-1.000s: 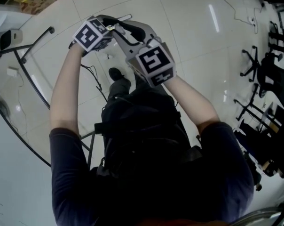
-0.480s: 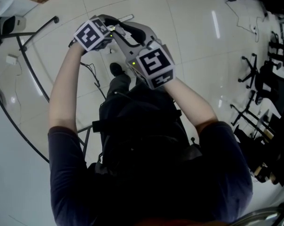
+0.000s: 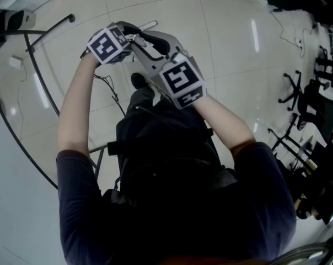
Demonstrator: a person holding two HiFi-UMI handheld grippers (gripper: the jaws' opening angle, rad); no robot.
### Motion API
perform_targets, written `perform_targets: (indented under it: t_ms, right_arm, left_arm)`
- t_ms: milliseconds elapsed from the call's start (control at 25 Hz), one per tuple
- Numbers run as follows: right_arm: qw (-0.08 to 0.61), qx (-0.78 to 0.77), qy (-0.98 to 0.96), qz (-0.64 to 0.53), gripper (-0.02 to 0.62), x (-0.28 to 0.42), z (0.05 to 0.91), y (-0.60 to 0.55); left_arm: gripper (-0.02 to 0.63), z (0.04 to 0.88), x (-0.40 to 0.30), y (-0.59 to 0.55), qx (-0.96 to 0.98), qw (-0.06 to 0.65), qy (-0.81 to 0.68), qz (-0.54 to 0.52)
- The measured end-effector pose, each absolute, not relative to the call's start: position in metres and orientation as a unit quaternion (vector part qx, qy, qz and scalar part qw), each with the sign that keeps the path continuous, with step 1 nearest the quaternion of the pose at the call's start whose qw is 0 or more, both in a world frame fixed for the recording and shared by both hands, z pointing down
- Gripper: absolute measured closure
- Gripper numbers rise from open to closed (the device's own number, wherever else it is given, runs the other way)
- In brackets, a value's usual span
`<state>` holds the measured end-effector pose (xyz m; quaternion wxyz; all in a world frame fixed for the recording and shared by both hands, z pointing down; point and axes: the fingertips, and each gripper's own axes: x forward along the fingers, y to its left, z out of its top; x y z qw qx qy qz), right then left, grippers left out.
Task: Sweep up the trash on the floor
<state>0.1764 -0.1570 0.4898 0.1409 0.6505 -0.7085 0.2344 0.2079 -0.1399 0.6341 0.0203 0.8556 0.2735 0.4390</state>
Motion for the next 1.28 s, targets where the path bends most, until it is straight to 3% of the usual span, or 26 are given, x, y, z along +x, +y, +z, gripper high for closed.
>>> perform_targets:
  t_ms: [600, 880, 1280]
  right_arm:
    - [0.136, 0.618, -0.742, 0.222, 0.479, 0.147, 0.487, -0.172]
    - [0.147, 0.606, -0.769, 0.14, 0.492, 0.173, 0.48, -0.197]
    - [0.135, 0.561, -0.815, 0.062, 0.497, 0.177, 0.426, -0.213]
  left_arm:
    - [0.482, 0.63, 0.181, -0.157, 0.88, 0.026, 0.224, 0.418]
    - [0.515, 0.624, 0.208, -0.184, 0.914, -0.033, 0.152, 0.374]
    - [0.52, 0.571, 0.219, -0.205, 0.939, -0.055, 0.093, 0.326]
